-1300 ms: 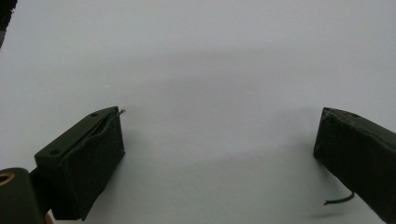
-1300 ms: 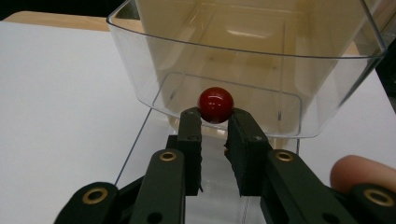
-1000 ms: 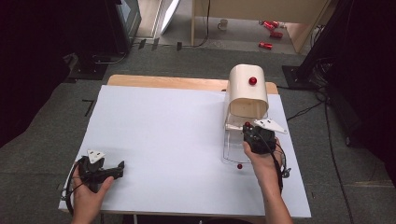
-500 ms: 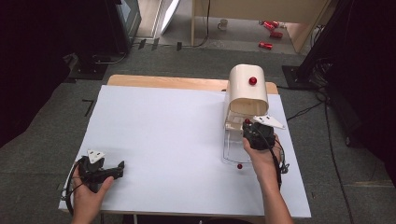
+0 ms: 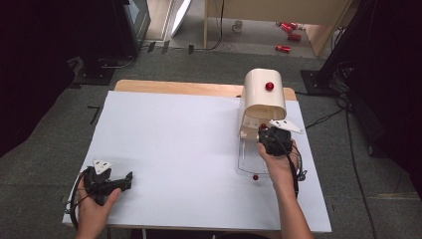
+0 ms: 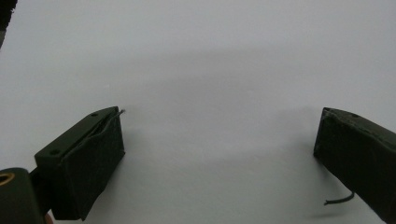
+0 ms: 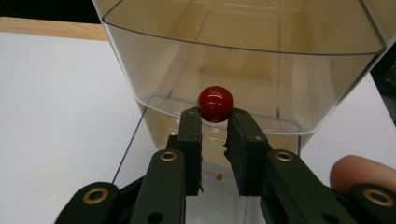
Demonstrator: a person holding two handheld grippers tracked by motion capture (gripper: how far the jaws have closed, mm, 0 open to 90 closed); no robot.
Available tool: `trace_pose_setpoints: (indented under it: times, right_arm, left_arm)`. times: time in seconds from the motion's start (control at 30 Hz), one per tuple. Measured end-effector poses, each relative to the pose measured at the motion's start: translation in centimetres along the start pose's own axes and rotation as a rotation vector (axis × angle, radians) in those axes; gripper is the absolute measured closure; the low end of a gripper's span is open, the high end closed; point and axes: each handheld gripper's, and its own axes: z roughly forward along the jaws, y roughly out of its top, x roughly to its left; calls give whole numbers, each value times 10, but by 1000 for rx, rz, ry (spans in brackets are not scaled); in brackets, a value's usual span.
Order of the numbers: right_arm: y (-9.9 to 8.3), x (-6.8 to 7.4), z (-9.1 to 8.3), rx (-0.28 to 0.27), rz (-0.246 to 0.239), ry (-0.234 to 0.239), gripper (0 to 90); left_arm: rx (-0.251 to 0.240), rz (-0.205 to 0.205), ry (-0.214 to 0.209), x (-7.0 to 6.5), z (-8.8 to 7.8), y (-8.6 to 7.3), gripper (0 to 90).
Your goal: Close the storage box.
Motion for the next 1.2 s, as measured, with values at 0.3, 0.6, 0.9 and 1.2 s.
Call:
trace_pose_setpoints:
  times: [0.3,0.6,0.9,1.2]
  right_arm:
    - [1,-1,2,1,1,2,771]
    - [-6,1,-3,25,-1,22,266]
    - [-16,5,-19,23,36,66,0]
    - [-34,13,-37,29,27,81,0]
  left_arm:
    - [1,0,0,0,0,0,15]
    - [0,0,0,0,0,0,16]
    - [0,0,0,0,0,0,16]
    - [0,0,1,0,0,0,16]
